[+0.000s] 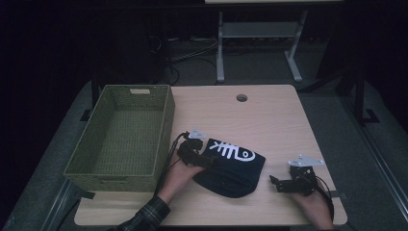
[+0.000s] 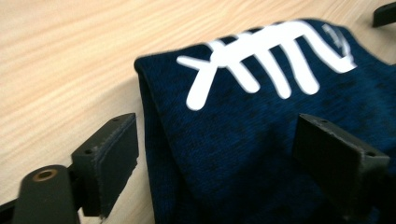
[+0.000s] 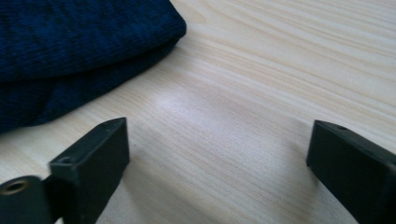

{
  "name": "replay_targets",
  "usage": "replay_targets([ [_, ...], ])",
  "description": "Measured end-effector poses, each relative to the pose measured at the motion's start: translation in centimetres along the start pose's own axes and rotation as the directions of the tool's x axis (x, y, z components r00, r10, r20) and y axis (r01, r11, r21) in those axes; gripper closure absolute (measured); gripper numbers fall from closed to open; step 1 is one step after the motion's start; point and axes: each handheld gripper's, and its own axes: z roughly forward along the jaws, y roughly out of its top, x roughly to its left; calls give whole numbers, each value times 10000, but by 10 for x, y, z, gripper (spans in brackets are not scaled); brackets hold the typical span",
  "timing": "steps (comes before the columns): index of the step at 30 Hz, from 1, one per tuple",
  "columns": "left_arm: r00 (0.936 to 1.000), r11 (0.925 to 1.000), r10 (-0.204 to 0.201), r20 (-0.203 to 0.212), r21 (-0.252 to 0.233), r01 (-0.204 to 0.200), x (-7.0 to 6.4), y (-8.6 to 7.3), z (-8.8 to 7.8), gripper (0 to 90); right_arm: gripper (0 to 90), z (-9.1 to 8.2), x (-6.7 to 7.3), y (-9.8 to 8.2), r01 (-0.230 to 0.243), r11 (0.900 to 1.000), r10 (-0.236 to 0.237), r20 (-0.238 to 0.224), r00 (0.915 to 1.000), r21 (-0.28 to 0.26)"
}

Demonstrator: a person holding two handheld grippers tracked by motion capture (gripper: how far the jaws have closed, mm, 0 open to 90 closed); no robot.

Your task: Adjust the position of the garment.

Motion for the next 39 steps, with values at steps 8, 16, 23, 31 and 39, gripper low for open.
replay_targets([
  [8, 10000, 9996, -12, -27, 266, 13, 3, -7, 10, 132, 29, 1, -1, 1, 3, 10000, -3, -6, 10000, 50],
  [16, 10000, 9990, 2, 16, 439, -3, 4, -12, 15, 137, 28, 1, -1, 1, 17, 10000, -16, -27, 10000, 82],
  [23, 9999, 9987, -10, -104, 502, 15, 1, -12, 16, 143, 28, 1, -1, 1, 17, 10000, -17, -27, 10000, 81],
  [31, 9997, 9984, -80, 214, 555, 68, -1, -11, 13, 270, 28, 1, -1, 1, 18, 10000, -18, -27, 10000, 80],
  [39, 9970, 9988, -128, 760, 480, 92, 1, -13, 12, 521, 28, 1, -1, 1, 15, 10000, -14, -25, 10000, 80],
])
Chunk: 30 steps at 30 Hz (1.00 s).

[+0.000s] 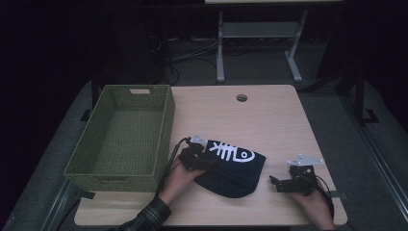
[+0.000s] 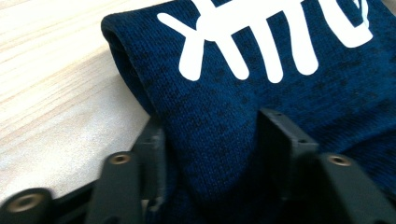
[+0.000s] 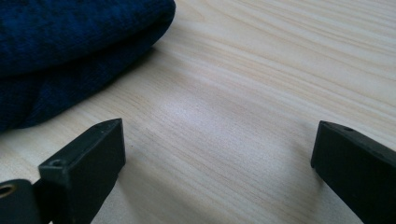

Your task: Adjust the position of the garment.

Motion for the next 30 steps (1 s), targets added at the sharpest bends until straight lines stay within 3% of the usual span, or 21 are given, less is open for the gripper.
replay_targets([
  [7, 9992, 9997, -243, 310, 106, 240, 1, 1, 0, 688, 28, 0, 0, 0, 4, 10000, -4, -1, 10000, -2],
  [14, 9970, 9988, -485, 604, 108, 479, 2, 5, -5, 707, 28, 0, 0, 0, -4, 10000, 4, -4, 10000, 0],
  [30, 9943, 9983, 46, 1064, -589, 17, -18, 23, -37, 713, 28, 0, 0, 0, 0, 10000, 0, -25, 10000, 3],
])
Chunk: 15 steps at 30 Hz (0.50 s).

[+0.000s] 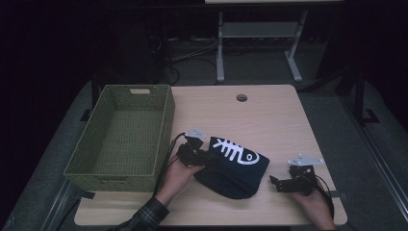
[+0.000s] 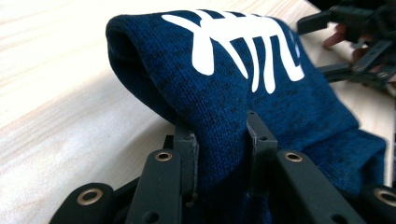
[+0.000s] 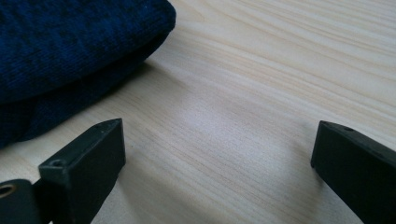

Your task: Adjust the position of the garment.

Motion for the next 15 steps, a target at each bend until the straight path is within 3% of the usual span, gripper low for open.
replay_targets([
  [15, 9983, 9983, 480, 341, -344, -468, -10, 27, -32, 714, 28, 0, 0, 0, 4, 10000, -4, 9, 10000, -2],
])
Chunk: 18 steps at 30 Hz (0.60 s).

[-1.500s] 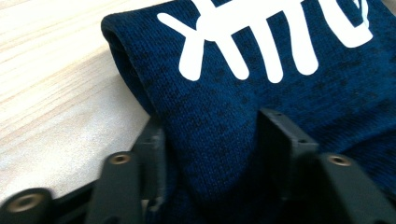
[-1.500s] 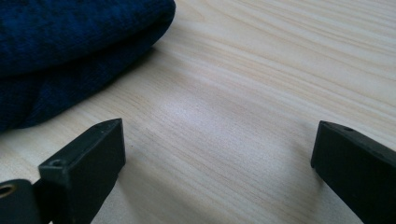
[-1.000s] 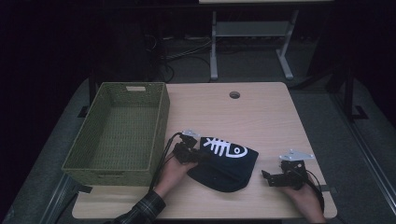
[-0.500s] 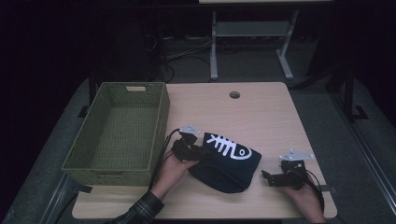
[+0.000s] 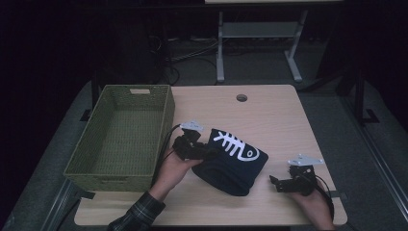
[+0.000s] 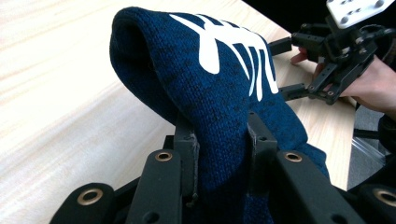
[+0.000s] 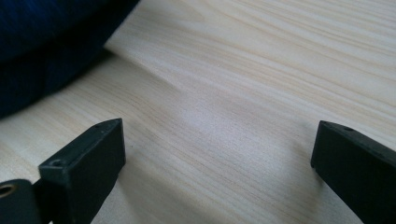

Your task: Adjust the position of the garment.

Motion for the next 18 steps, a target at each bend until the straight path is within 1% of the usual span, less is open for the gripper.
replay_targets([
  [4, 9997, 9996, 99, 223, -259, -93, 0, 6, -6, 714, 28, 0, 0, 0, -1, 10000, 1, 2, 10000, -1],
  [6, 9995, 9993, 167, 258, -329, -158, 1, 6, -11, 714, 28, 0, 0, 0, 0, 10000, 0, 1, 10000, 0],
  [9, 9993, 9987, 144, 343, -485, -128, 3, 7, -20, 714, 28, 0, 0, 0, -2, 10000, 2, 1, 10000, -4],
  [12, 9993, 9974, 119, 346, -714, -94, 6, 8, -28, 714, 28, 0, 0, 0, 3, 10000, -3, 2, 10000, -5],
  [14, 9994, 9969, 130, 335, -781, -103, 8, 9, -34, 714, 28, 0, 0, 0, -1, 10000, 1, 1, 10000, -3],
  [18, 9997, 9951, 157, 212, -981, -136, 11, 12, -47, 714, 28, 0, 0, 0, 5, 10000, -5, 1, 10000, -6],
])
